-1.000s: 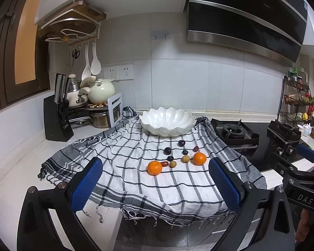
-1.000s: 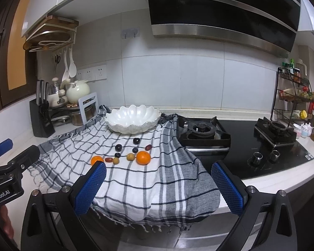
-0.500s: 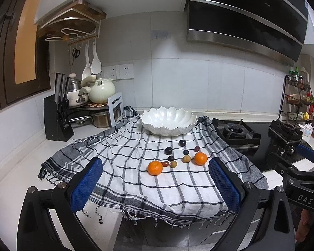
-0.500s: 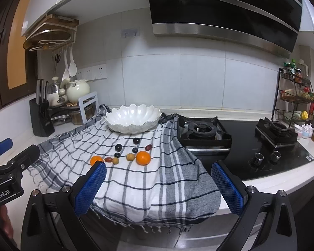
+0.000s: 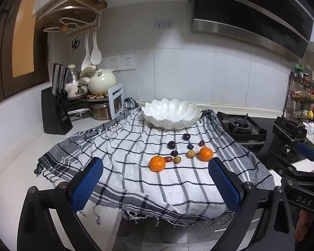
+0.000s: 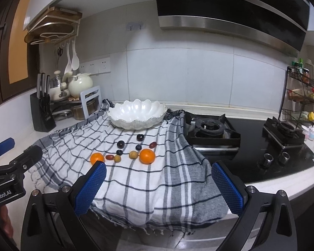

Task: Organize fruits
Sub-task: 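Grasp one mandarin with the left tool while the right tool grasps the other mandarin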

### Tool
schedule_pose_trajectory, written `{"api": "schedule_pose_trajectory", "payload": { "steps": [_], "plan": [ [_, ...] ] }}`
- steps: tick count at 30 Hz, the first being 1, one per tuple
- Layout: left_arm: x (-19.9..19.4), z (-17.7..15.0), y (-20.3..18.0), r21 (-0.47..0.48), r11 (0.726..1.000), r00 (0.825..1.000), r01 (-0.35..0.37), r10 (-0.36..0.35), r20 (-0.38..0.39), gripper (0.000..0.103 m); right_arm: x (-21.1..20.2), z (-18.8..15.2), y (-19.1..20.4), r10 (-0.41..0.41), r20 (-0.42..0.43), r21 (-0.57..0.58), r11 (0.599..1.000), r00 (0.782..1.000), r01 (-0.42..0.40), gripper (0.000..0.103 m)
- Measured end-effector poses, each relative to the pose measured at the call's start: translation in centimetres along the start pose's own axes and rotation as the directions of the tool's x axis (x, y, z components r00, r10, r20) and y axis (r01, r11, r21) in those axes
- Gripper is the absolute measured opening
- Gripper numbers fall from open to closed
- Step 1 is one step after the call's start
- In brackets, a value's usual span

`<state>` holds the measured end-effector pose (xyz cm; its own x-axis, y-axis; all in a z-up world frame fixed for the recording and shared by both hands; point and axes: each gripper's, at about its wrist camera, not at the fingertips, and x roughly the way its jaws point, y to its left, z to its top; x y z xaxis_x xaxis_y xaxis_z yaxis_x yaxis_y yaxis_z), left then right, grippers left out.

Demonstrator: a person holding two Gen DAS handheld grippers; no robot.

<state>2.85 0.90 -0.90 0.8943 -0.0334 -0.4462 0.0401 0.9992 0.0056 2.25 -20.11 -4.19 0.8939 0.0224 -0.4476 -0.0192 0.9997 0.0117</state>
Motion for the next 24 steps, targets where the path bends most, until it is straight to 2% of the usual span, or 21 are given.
{"api": "schedule_pose_trajectory", "payload": {
  "steps": [7, 13, 24],
  "plan": [
    [4.4, 0.6, 0.5, -0.014, 1.0, 0.998, 0.011, -0.012, -0.055, 0.091, 4.2, 0.7, 0.7, 0.011, -0.022, -0.027, 1.0, 1.0, -0.011, 0.102],
    [8.8, 0.9, 0.5, 0.008, 1.0, 0.993, 0.003, -0.002, -0.115, 0.084, 8.9, 1.1, 0.8, 0.026, -0.067, -0.02, 0.999, 0.997, -0.028, 0.097],
    [16.9, -0.6, 0.5, 0.027, 0.999, 0.965, 0.017, -0.01, -0.261, 0.074, 17.7, -0.1, 0.8, 0.06, -0.204, 0.005, 0.998, 0.977, -0.06, 0.085]
  ]
}}
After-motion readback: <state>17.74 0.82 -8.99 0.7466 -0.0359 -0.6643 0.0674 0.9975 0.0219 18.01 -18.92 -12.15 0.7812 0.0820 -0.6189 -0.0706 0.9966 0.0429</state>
